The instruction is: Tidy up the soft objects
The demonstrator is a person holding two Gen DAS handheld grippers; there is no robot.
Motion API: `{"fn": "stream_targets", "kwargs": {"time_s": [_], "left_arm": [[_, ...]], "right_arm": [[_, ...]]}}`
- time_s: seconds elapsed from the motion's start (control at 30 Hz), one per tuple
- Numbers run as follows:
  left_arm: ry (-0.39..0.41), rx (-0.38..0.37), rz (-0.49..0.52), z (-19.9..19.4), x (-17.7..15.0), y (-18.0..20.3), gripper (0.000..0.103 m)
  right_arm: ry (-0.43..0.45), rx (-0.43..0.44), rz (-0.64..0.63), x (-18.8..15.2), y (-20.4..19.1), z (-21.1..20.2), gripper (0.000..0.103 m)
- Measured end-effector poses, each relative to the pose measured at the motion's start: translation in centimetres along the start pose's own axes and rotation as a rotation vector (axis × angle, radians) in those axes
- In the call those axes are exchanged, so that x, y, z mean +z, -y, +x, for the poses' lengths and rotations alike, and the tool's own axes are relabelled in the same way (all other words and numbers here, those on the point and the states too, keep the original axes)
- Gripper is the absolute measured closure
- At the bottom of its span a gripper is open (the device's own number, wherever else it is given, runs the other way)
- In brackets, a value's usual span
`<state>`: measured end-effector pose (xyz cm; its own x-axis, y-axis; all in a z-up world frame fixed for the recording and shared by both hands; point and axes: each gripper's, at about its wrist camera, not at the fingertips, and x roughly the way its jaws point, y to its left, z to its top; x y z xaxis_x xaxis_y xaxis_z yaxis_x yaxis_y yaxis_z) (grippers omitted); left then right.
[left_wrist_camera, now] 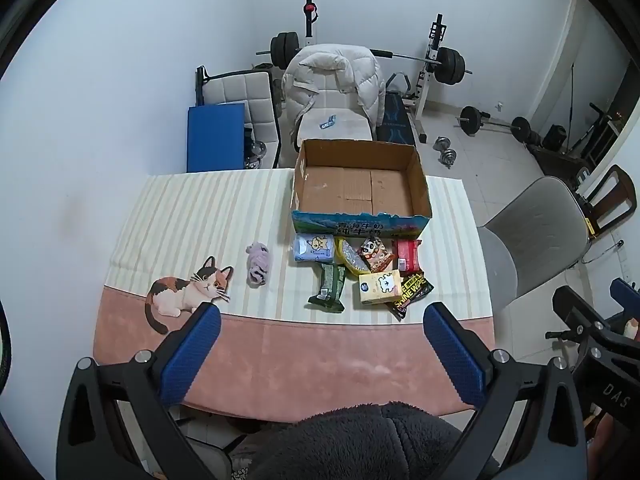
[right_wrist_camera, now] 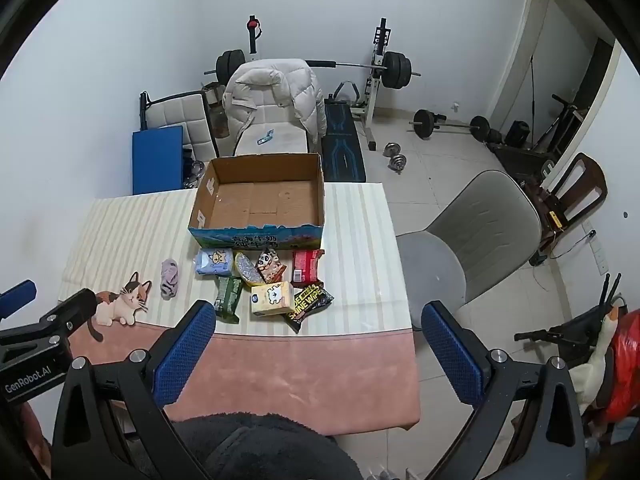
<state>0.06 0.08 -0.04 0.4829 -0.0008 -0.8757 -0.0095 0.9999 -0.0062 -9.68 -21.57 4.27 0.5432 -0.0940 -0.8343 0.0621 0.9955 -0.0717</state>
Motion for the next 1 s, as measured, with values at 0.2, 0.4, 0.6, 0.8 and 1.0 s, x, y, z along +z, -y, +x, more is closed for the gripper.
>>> {"fn": "stream_targets", "kwargs": {"time_s": [0.2, 0.4, 0.6, 0.8, 1.0], "left_arm": [[-0.008, 0.004, 0.001, 0.0, 0.2, -0.3, 0.000], [0.013, 0.003, -0.003, 0.3, -0.1, -0.3, 0.000], [0.027, 0.002, 0.002, -0.4, -0.6, -0.1, 0.000], [0.029, -0.004, -0.002, -0.6, -0.4, -0.1, 0.000], [0.030, -0.003, 0.000, -0.5, -0.5, 0.1, 0.000]], "right_arm": [[-0.004, 0.011, -0.004, 0.0, -0.3, -0.2, 0.000], [0.014, 0.007, 0.006, 0.4, 0.3, -0.5, 0.000], [0.028, 0.009, 0.003, 0.5, 0.4, -1.5, 0.000], [0.036, 0.008, 0.005, 0.3, 0.3, -1.8, 0.000], [0.045, 0.007, 0.005, 0.4, 0.5, -2.0, 0.000]]}}
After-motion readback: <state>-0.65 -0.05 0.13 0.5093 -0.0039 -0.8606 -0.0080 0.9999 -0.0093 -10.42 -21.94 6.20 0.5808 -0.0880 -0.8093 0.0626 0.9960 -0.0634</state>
